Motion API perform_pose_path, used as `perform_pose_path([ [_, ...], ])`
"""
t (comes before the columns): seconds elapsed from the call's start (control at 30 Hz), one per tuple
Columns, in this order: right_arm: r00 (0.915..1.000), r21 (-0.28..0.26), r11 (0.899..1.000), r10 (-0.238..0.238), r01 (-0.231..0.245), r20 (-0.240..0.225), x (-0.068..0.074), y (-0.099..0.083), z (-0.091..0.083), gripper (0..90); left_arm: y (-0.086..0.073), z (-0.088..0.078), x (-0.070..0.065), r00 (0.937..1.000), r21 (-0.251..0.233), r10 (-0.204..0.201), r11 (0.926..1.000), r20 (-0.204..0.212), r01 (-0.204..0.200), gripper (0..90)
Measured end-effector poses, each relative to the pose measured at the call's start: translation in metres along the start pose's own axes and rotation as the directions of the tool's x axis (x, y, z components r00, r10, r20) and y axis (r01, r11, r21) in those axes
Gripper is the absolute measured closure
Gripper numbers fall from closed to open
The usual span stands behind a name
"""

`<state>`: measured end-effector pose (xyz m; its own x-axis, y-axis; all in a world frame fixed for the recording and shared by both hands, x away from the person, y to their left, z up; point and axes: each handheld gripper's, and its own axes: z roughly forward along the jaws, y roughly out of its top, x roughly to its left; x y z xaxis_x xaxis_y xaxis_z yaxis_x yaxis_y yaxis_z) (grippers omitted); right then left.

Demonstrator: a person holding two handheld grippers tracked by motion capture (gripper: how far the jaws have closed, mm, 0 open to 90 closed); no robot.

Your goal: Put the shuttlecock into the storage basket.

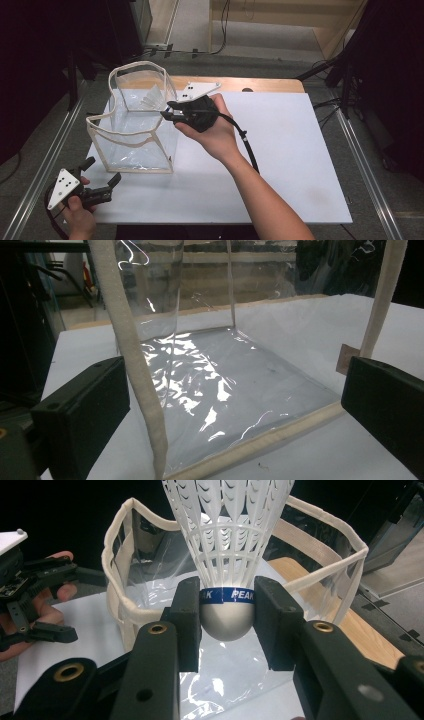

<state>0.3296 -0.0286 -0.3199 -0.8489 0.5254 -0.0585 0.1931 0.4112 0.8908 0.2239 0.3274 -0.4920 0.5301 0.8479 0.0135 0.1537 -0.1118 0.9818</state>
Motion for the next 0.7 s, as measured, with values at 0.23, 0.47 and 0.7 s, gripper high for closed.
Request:
perform_pose_path([
  [0.23, 1.0, -0.002, 1.0, -0.005, 0.005, -0.007, 0.002, 0.004, 0.004, 63.1, 0.0, 0.0, 0.0, 1.0, 0.001, 0.001, 1.0, 0.001, -0.001, 0.0],
  [0.47, 0.9998, -0.005, 1.0, -0.006, 0.006, -0.02, 0.005, 0.008, 0.011, 63.1, 0.0, 0.0, 0.0, 1.0, -0.001, 0.0, 1.0, 0.0, 0.0, 0.0],
  [0.7, 0.9994, -0.002, 1.0, -0.01, 0.01, -0.032, 0.007, 0.011, 0.017, 63.1, 0.0, 0.0, 0.0, 1.0, -0.002, -0.002, 1.0, 0.001, 0.002, 0.0],
])
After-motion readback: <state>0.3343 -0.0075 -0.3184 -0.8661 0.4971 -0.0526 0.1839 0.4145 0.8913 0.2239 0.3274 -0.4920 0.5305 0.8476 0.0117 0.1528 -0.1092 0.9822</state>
